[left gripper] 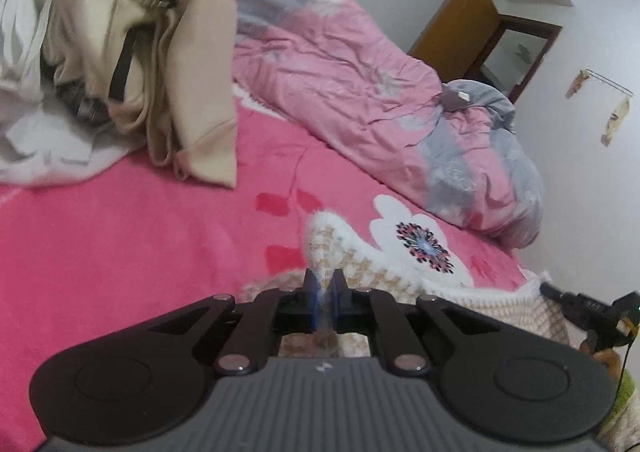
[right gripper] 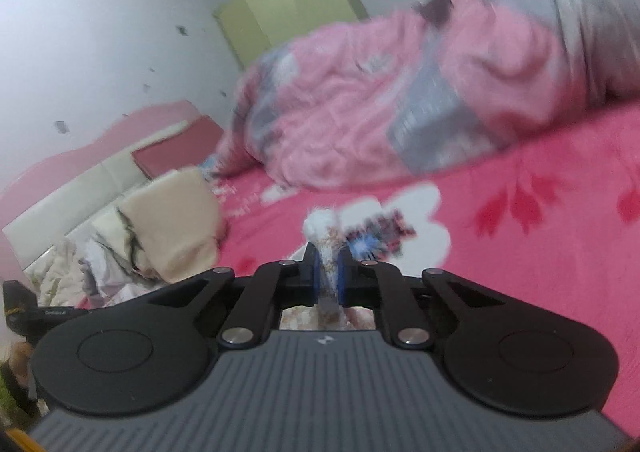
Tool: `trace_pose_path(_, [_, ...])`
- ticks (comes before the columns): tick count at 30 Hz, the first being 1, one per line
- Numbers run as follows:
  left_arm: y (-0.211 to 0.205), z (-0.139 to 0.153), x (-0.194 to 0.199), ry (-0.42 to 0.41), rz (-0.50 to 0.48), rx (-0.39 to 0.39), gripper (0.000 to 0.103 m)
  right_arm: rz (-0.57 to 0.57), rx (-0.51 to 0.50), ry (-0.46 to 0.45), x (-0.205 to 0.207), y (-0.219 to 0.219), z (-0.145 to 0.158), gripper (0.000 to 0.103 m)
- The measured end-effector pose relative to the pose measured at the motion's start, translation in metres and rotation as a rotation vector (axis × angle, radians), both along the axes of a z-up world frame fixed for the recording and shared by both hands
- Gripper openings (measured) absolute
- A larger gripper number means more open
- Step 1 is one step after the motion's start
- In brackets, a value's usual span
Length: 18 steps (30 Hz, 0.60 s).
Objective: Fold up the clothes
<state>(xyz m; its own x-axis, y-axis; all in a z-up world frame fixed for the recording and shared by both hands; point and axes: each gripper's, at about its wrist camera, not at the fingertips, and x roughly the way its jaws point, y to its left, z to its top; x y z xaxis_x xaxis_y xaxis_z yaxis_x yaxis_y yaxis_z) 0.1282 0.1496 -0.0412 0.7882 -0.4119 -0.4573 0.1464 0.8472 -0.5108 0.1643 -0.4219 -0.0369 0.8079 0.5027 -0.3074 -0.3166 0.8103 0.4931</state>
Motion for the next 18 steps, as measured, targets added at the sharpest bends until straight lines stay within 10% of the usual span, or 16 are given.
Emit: trace_pose_path(18, [-0.014, -0.022, 0.037, 0.073, -0.038, 0.099, 0.008, -0.062, 0.093, 0.076, 0.016, -0.02, -0.038, 0.007])
